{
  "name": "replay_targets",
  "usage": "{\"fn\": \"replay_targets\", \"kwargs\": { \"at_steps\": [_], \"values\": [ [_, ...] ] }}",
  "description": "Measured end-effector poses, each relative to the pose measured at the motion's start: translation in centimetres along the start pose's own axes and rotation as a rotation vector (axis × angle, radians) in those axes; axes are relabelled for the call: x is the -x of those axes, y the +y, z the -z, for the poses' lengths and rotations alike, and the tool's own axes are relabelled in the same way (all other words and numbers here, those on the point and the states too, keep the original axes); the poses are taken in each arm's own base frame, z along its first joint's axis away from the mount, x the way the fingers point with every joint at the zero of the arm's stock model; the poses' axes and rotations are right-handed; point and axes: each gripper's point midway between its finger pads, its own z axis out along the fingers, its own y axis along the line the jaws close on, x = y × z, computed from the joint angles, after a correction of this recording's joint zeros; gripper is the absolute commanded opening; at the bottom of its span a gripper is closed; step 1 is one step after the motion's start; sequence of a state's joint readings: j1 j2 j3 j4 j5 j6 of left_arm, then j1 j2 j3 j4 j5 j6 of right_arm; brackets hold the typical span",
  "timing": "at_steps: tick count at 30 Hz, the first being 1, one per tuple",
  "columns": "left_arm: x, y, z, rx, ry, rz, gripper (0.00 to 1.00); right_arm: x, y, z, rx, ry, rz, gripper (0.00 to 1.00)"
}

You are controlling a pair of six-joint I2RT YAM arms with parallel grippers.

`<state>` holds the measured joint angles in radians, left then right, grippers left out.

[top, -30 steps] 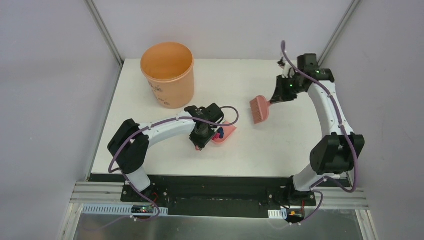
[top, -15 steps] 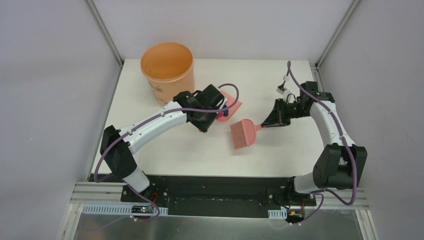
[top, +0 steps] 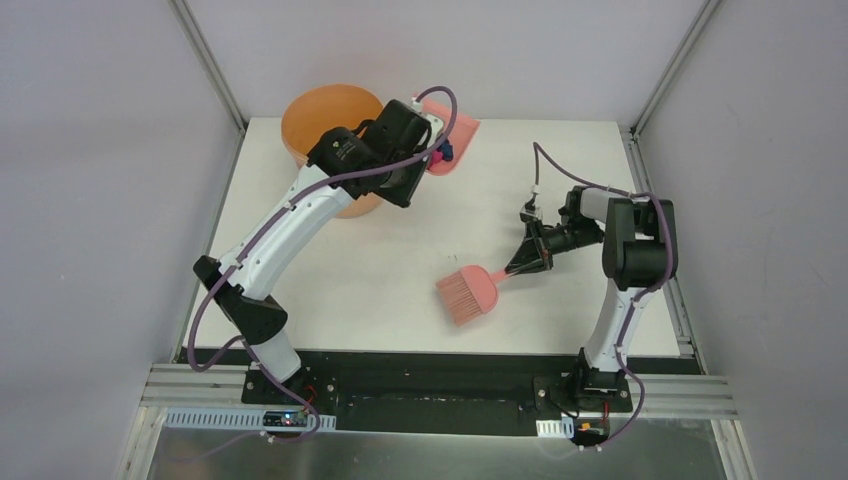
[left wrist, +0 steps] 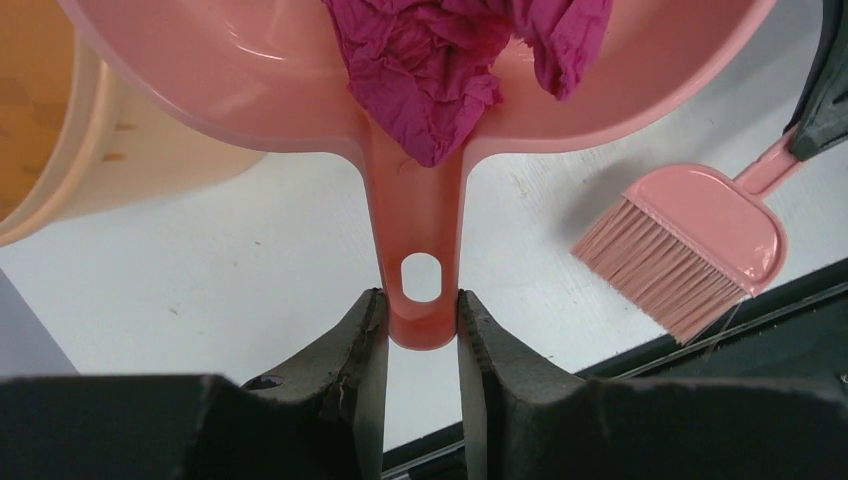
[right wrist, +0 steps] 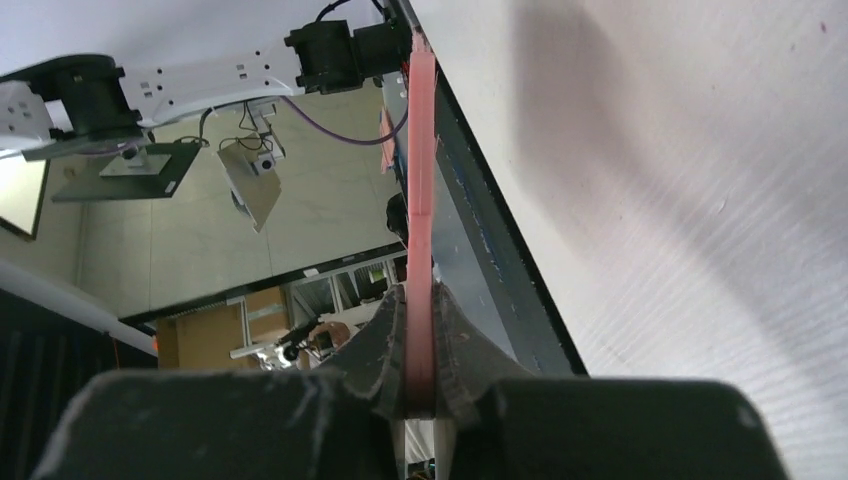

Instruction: Sweep away the paper scraps from the table

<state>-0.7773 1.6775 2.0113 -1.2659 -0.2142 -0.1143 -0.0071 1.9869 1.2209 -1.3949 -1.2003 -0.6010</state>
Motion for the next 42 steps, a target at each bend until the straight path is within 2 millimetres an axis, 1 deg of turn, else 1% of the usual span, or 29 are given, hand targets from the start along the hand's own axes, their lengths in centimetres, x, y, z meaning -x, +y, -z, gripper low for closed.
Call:
{"fn": "replay_targets", "kwargs": {
  "at_steps": [2, 5, 7, 9, 12, 14, 16, 17, 19, 20, 22, 24, 25, 29, 32, 36, 38, 42],
  "values": [
    [0.6, 0.7, 0.1, 0.014, -0.007, 0.013, 0.0, 0.2, -0.3, -0.3, 0.038, 0.011, 0.024, 0.0],
    [0.6, 2.5, -0.2, 0.045, 0.009, 0.048, 0.0, 0.1, 0.3, -0.2, 0.068, 0.006, 0.045, 0.0],
    [0.5, 4.3, -0.4, 0.073, 0.024, 0.084, 0.0, 0.0, 0.6, -0.2, 0.077, 0.007, 0.02, 0.0],
    [0.6, 6.3, -0.5, 0.103, 0.029, 0.124, 0.0, 0.0, 0.6, -0.2, 0.07, 0.006, -0.015, 0.0],
    [1.0, 9.2, -0.5, 0.144, 0.018, 0.179, 0.0, -0.5, -0.6, -0.4, -0.001, 0.005, -0.048, 0.0],
    [1.4, 10.5, -0.5, 0.158, 0.007, 0.205, 0.0, -1.0, -1.8, -0.4, -0.087, 0.002, -0.057, 0.0],
    [1.8, 11.3, -0.4, 0.158, -0.004, 0.23, 0.0, -1.1, -2.8, -0.1, -0.177, -0.012, -0.058, 0.06],
    [1.9, 11.5, -0.3, 0.154, -0.007, 0.237, 0.0, -0.8, -3.2, 0.1, -0.216, -0.025, -0.051, 0.11],
    [1.9, 11.8, -0.4, 0.133, -0.01, 0.261, 0.0, -0.2, -3.7, 0.4, -0.269, -0.052, -0.038, 0.26],
    [2.0, 11.9, -0.4, 0.12, -0.012, 0.276, 0.0, 0.0, -3.8, 0.5, -0.287, -0.062, -0.038, 0.28],
    [2.2, 12.1, -0.6, 0.089, -0.023, 0.309, 0.0, 0.4, -4.2, 0.8, -0.327, -0.078, -0.032, 0.39],
    [2.6, 12.1, -0.7, 0.054, -0.04, 0.337, 0.0, 0.6, -4.6, 1.1, -0.364, -0.089, -0.027, 0.55],
    [2.8, 12.1, -0.7, 0.038, -0.047, 0.351, 0.0, 0.7, -4.7, 1.3, -0.382, -0.095, -0.022, 0.6],
    [3.4, 12.2, -1.6, -0.036, -0.072, 0.418, 0.0, 0.9, -4.5, 2.4, -0.471, -0.137, 0.037, 0.63],
    [3.2, 12.4, -2.5, -0.085, -0.066, 0.469, 0.0, 1.2, -3.4, 3.7, -0.544, -0.197, 0.123, 0.63],
    [3.4, 12.6, -3.0, -0.147, -0.074, 0.529, 0.0, 1.7, -1.7, 5.8, -0.618, -0.301, 0.224, 0.63],
    [3.9, 12.8, -3.2, -0.187, -0.096, 0.563, 0.0, 2.0, -1.2, 6.8, -0.644, -0.356, 0.25, 0.64],
    [4.2, 12.8, -3.9, -0.292, -0.12, 0.661, 0.0, 2.2, -1.2, 8.9, -0.663, -0.455, 0.245, 0.64]
  ]
}}
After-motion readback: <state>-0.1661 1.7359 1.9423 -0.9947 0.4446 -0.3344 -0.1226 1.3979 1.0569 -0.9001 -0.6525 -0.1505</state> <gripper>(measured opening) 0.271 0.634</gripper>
